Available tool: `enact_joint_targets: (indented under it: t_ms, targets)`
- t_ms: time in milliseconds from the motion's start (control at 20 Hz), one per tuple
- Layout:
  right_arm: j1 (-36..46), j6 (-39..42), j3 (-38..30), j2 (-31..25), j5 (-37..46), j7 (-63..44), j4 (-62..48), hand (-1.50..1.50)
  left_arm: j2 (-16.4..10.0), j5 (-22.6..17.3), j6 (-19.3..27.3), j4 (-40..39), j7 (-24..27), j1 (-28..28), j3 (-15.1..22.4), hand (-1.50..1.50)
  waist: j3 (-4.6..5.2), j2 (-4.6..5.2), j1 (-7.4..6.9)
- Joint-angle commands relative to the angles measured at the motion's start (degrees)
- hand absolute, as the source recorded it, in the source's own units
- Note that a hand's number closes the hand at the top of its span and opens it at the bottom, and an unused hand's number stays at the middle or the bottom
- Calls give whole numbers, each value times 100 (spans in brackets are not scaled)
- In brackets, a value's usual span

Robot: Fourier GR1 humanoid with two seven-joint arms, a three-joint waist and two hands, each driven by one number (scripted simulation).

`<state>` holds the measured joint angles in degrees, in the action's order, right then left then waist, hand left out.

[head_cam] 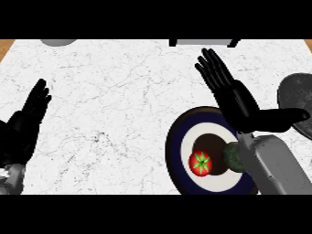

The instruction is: Pick the tomato from the plate and place it in the pan

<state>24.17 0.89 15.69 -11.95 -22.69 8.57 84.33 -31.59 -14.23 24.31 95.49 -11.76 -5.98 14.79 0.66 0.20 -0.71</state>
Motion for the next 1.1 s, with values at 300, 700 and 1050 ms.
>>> enact_joint_targets:
  t_ms: [300,700,1050]
  targets:
    - [-1396,-561,1040,-942,1829,-395,387,150,1306,-896,148,-607,166,1012,-85,0,-1,-100,221]
    - [-3780,-3701,1635,-340,4046,340,1591,-150,1616,-982,150,-759,607,1345,-184,0,-36,-124,448]
    - [-4680,-4423,2150,-397,6518,-1759,2738,-150,1619,-1073,-226,-1167,758,1041,-333,0,-31,-39,235]
